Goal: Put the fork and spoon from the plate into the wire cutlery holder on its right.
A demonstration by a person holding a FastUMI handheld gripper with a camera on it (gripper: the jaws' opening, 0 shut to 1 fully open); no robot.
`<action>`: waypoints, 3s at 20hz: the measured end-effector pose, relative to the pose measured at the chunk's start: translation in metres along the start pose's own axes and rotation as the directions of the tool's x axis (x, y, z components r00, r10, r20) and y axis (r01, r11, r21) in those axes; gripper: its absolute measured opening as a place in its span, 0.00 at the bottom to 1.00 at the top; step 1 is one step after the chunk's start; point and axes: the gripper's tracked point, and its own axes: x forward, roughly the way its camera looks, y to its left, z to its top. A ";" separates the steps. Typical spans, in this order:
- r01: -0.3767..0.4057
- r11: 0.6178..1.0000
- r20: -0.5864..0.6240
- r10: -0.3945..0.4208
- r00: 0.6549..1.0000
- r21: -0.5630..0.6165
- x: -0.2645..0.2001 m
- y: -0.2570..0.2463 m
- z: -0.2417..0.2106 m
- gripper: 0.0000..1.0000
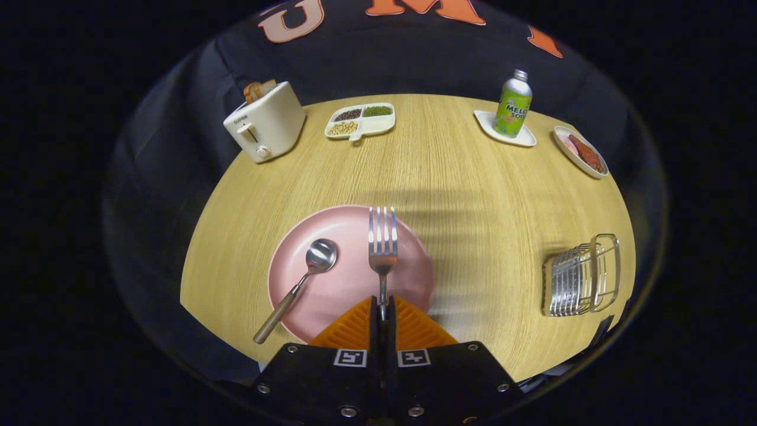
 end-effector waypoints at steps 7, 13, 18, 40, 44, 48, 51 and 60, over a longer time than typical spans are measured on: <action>0.040 0.998 0.150 -0.048 0.987 0.055 -0.062 -0.063 0.058 0.05; 0.118 0.991 0.136 -0.127 0.983 0.071 -0.097 -0.130 0.052 0.04; 0.186 0.982 0.029 -0.187 0.982 0.033 -0.103 -0.179 0.030 0.04; 0.150 0.985 -0.365 -0.171 0.915 -0.084 -0.087 -0.244 -0.026 0.06; 0.139 0.988 -0.369 -0.157 0.916 -0.074 -0.080 -0.242 -0.027 0.07; 0.148 0.989 -0.322 -0.148 0.935 -0.025 -0.071 -0.241 -0.018 0.09; 0.155 0.988 -0.255 -0.144 0.956 0.023 -0.068 -0.240 -0.008 0.09; 0.141 0.985 0.204 -0.159 0.966 0.100 -0.092 -0.208 0.076 0.13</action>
